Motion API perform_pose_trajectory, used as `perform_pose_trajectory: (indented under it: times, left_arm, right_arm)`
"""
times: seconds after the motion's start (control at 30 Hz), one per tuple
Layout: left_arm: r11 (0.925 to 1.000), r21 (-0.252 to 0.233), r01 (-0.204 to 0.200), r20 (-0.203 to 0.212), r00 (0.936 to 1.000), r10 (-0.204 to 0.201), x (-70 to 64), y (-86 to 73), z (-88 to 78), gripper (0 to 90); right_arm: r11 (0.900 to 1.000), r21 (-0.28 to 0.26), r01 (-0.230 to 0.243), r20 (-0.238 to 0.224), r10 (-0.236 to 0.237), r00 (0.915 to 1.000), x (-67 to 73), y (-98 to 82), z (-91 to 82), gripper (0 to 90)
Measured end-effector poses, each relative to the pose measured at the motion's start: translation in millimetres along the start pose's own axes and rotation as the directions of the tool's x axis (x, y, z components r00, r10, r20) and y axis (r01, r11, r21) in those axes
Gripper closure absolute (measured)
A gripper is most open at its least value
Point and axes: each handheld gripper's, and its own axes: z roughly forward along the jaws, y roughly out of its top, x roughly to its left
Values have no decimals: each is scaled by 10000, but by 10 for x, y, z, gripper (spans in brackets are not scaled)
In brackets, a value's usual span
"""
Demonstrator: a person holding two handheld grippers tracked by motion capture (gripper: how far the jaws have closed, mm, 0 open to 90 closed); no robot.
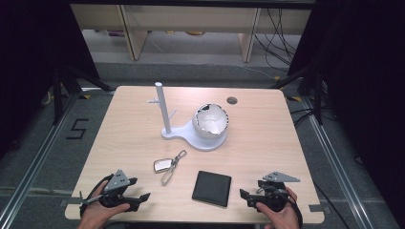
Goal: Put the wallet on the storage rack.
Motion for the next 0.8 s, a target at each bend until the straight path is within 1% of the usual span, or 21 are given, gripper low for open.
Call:
perform_pose_trajectory:
  times: [0.03, 0.07, 0.13, 0.17, 0.2, 0.23, 0.27, 0.3, 0.33, 0.37, 0.4, 0.43, 0.47, 0.5, 0.53, 0.57, 0.6, 0.63, 0.73, 0.77, 0.8]
  left_arm:
    - [9999, 34, -160, -52, 9999, 161, 5, 10, -1, 240]
    - [9999, -20, -100, -1, 9999, 100, -9, 15, 3, 251]
    - [9997, -78, -236, -32, 9997, 236, -28, 33, 6, 312]
    - [9994, -65, -350, -56, 9994, 350, -40, 49, 7, 355]
    - [9990, -264, -350, -45, 9994, 349, -63, 58, 21, 377]
    - [9983, -157, -568, 11, 9984, 568, -69, 75, 14, 406]
    - [9981, -285, -537, 53, 9985, 539, -89, 89, 23, 444]
    - [9979, -266, -594, 140, 9981, 598, -114, 108, 24, 469]
    - [9965, -373, -746, 153, 9971, 752, -142, 129, 40, 501]
    - [9945, -405, -961, 237, 9950, 971, -174, 150, 62, 550]
    - [9938, -281, -1079, 268, 9937, 1086, -213, 173, 81, 573]
    - [9911, -258, -1308, 339, 9907, 1316, -240, 195, 113, 606]
    - [9880, -162, -1537, 438, 9871, 1543, -266, 219, 142, 629]
    - [9883, -118, -1524, 467, 9872, 1528, -295, 234, 169, 660]
    - [9844, -44, -1759, 653, 9822, 1758, -336, 271, 225, 685]
    - [9815, -34, -1916, 742, 9787, 1913, -362, 299, 262, 714]
    - [9805, -15, -1966, 821, 9772, 1960, -383, 319, 291, 736]
    - [9772, 15, -2124, 986, 9724, 2113, -406, 349, 330, 749]
    - [9688, 21, -2477, 1275, 9610, 2454, -500, 451, 464, 806]
    - [9671, 44, -2545, 1340, 9585, 2517, -527, 484, 499, 824]
    - [9652, 25, -2617, 1445, 9551, 2586, -541, 509, 526, 838]
  right_arm:
    - [10000, 48, -38, 43, 37, 10000, 5, 0, 9, 166]
    - [10000, 39, 30, 42, -30, 10000, 4, -1, 8, 166]
    - [10000, 12, 24, -35, -24, 10000, 3, 0, 6, 164]
    - [10000, -10, -71, -248, 70, 9997, 2, 0, -2, 162]
    - [9999, 74, -114, -205, 116, 9997, 7, 4, -9, 162]
    - [9999, 53, -160, -284, 161, 9995, 3, 4, -1, 162]
    - [10000, 10, -88, -215, 88, 9997, 0, 5, 0, 162]
    - [9999, 58, -107, -254, 109, 9996, -2, 4, 3, 163]
    - [9999, 96, -90, -205, 92, 9997, -4, 2, 8, 166]
    - [9997, 121, -189, -315, 192, 9993, 3, 1, 6, 172]
    - [9995, 88, -308, -486, 312, 9983, 12, 0, 13, 178]
    - [9984, 221, -528, -495, 539, 9973, 34, 2, 8, 182]
    - [9997, 167, -197, -464, 205, 9987, 19, 5, 17, 187]
    - [9999, 146, -84, -315, 89, 9995, 17, 5, 27, 192]
    - [9998, 188, -116, -414, 123, 9991, 24, 5, 15, 194]
    - [9986, 299, -437, -600, 454, 9972, 50, 4, 12, 197]
    - [9995, 229, -220, -621, 234, 9978, 37, 6, 18, 203]
    - [9997, 187, -145, -646, 157, 9978, 33, 7, 23, 206]
    - [9986, 311, -416, -853, 442, 9954, 52, 2, 30, 217]
    - [9950, 497, -866, -1054, 914, 9902, 91, 0, 36, 224]
    - [9956, 421, -836, -1199, 882, 9889, 94, -6, 54, 225]
